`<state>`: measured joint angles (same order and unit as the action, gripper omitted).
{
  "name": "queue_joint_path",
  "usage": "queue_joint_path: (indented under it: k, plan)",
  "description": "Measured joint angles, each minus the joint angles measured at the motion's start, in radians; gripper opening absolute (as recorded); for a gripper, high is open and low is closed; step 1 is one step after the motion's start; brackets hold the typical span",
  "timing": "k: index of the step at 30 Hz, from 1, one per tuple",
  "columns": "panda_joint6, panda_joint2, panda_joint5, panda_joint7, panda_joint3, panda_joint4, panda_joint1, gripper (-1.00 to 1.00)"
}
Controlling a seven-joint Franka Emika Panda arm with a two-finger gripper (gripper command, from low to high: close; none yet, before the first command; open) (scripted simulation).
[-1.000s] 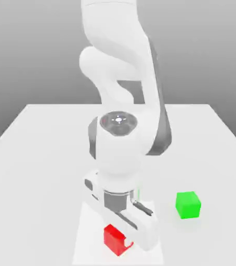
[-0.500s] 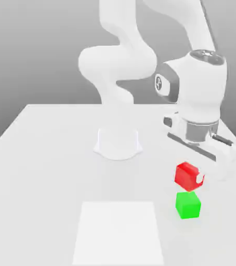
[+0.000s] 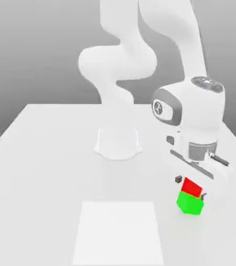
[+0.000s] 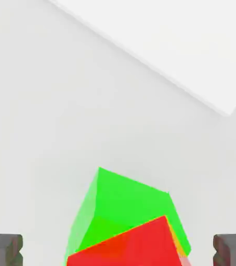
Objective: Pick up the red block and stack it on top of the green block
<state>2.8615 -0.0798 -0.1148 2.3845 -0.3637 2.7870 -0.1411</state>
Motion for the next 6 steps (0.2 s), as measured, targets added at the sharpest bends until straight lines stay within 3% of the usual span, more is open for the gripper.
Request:
queue_joint_path:
  k: [6]
  plan:
    - [-0.154,0.173,0.185,-0.132,-0.013,0.007,-0.031,1.0]
